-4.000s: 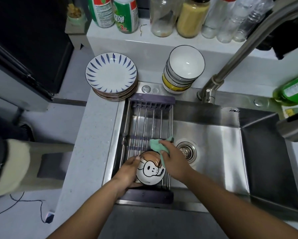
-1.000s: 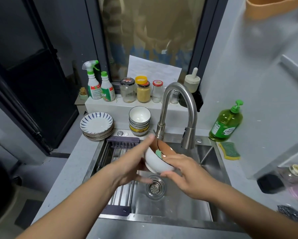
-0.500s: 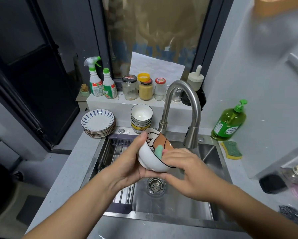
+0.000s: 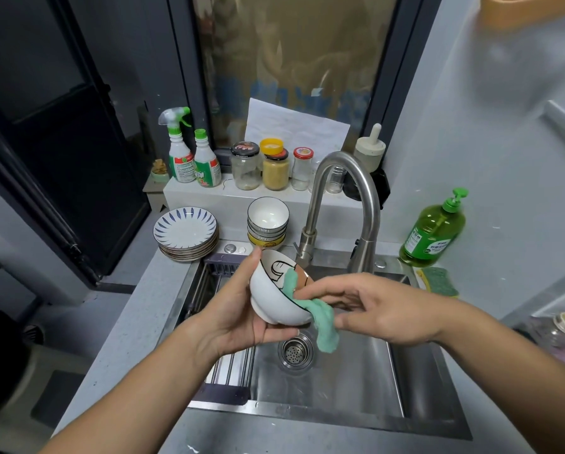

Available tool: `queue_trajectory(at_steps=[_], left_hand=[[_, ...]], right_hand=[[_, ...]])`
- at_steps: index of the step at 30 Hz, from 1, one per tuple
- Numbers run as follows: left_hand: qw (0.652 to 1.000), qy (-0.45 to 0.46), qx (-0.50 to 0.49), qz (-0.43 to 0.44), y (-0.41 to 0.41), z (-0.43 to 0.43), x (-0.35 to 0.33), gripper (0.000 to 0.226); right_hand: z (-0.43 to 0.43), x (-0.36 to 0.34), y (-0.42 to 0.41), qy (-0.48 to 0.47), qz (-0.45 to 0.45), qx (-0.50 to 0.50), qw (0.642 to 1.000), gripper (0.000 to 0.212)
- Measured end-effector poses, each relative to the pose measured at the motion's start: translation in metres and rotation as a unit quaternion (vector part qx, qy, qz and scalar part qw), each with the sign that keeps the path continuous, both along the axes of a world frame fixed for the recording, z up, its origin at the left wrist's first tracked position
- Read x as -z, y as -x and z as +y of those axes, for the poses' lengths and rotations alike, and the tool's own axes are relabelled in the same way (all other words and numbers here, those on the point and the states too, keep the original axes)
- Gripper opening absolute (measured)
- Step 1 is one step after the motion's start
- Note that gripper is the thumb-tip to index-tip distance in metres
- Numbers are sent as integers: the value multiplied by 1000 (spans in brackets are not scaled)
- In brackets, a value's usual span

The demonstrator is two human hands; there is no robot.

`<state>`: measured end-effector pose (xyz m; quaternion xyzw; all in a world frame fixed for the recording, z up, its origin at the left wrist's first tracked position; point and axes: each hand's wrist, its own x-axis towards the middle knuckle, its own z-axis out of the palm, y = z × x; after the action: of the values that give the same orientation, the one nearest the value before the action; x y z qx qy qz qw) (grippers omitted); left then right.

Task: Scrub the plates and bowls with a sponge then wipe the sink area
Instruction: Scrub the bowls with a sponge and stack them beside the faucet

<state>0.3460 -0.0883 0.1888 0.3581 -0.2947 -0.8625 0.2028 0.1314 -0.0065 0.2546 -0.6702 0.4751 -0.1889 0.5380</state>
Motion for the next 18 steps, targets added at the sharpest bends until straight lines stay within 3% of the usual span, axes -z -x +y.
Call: queue_trajectory(at_steps=[7,11,16,18], left_hand=[[995,-40,65,57,2,11,-6,115],[994,-39,36,98,8,12,-3,105],[996,-5,-19,89,16,14,-2,99],[994,39,-45,89,21,20,3,87]], right_hand=[[-5,2,-5,64,57,25,996,46],[-3,13,-18,164,95,13,982,31],[6,16,-28,266,191,9,945,11],[10,19,-33,285,203,36,936,18]])
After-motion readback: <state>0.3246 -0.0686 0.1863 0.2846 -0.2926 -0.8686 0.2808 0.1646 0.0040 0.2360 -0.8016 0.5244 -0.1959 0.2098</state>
